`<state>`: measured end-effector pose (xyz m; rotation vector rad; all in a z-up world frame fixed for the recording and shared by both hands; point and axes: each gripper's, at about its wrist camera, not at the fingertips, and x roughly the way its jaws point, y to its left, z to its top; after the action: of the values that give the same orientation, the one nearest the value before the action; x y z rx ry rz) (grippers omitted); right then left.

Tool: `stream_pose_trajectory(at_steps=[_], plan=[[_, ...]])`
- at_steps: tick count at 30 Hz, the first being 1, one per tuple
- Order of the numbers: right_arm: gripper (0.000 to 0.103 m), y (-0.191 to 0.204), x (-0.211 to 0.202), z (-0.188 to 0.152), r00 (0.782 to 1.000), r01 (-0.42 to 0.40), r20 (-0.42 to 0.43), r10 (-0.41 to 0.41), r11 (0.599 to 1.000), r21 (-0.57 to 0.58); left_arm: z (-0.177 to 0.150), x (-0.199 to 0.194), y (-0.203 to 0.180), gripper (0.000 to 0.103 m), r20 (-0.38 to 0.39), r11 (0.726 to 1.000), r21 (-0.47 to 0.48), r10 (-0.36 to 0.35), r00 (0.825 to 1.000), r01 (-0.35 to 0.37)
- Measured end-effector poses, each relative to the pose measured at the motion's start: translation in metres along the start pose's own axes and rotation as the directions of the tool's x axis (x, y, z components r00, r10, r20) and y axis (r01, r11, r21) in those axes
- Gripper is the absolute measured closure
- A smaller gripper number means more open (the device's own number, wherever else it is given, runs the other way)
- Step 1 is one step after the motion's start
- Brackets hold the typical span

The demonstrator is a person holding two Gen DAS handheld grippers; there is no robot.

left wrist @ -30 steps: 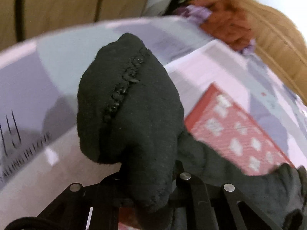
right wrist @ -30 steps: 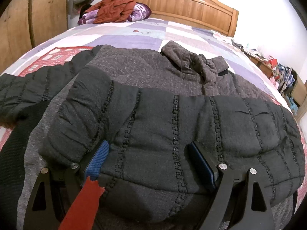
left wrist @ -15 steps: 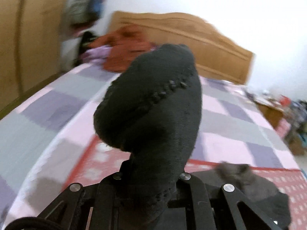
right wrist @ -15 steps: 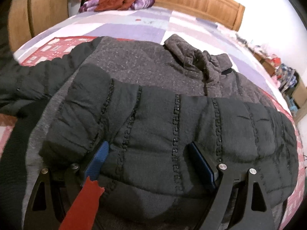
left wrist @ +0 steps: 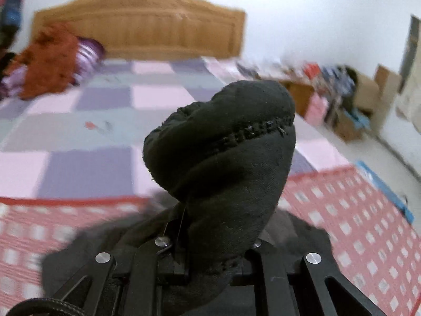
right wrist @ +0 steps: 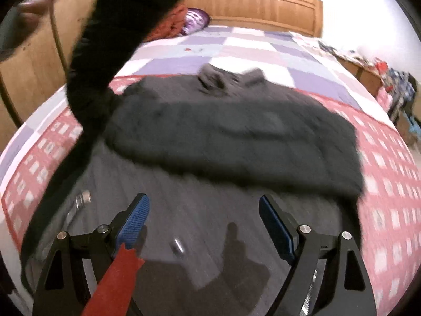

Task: Fold large clothes

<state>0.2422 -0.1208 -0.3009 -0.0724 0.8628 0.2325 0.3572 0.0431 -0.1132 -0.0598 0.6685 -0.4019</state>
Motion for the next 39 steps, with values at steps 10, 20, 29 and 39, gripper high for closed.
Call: stream_pose_trajectory(at_steps=[10, 20, 29, 39], plan=[[0.015, -0.085, -0.052, -0.084, 0.992, 0.074, -0.106, -0.063, 0.992, 0.1, -0.096, 0.129, -0.096, 0.082, -0.301, 0.992, 0.12, 0.063, 0.952, -0.028], [0.015, -0.125, -0.06, -0.088, 0.989, 0.127, -0.104, -0.109, 0.975, 0.181, -0.097, 0.07, -0.144, 0.019, 0.028, 0.894, 0.406, 0.192, 0.981, -0.187], [0.015, -0.118, -0.057, -0.054, 0.985, 0.172, -0.046, -0.166, 0.962, 0.21, -0.097, 0.022, -0.116, 0.014, -0.061, 0.972, 0.211, -0.089, 0.994, 0.1], [0.015, -0.099, -0.042, 0.005, 0.984, 0.152, 0.074, -0.163, 0.979, 0.138, -0.101, -0.007, 0.083, 0.012, -0.072, 0.911, -0.039, 0.407, 0.911, -0.41]])
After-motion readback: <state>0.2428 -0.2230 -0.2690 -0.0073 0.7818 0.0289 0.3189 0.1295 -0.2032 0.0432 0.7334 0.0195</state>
